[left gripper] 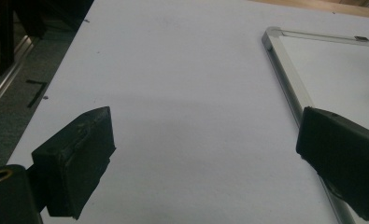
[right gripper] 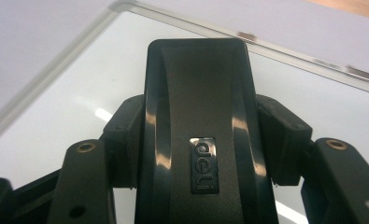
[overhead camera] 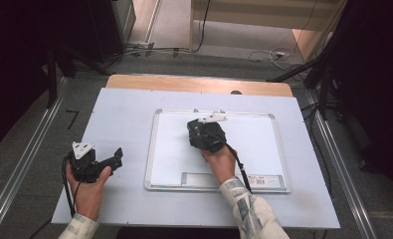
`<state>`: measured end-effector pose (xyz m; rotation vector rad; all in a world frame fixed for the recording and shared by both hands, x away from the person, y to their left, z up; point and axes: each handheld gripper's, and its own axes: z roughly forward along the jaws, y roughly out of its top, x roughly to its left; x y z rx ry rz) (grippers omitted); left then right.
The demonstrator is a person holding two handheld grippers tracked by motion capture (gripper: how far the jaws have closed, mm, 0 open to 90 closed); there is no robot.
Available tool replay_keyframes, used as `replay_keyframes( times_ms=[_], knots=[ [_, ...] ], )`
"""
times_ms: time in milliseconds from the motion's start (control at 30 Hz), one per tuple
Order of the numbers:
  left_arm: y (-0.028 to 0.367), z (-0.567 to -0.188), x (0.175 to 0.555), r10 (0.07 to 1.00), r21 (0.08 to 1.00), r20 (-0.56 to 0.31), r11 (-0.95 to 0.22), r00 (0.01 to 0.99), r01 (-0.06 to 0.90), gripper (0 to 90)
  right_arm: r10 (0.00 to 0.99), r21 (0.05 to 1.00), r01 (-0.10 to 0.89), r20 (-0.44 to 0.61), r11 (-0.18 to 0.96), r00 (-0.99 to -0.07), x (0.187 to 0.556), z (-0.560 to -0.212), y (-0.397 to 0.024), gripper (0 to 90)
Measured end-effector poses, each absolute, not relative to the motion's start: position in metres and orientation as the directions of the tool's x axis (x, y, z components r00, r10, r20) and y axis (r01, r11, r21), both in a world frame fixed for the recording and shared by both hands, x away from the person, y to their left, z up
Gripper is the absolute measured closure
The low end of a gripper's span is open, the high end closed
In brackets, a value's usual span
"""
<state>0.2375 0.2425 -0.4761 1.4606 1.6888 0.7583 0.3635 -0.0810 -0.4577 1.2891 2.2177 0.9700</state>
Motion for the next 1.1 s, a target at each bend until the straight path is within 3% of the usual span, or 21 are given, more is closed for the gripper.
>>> replay_keyframes(
  times_ms=[1100],
  knots=[
    [0.242, -0.477, 0.238, 0.985, 0.829, -0.164, 0.167, -0.053, 0.534, 4.8, 0.973, 0.720, 0.671, -0.030, 0.180, -0.229, 0.394, -0.462, -0.206, 37.9]
  ],
)
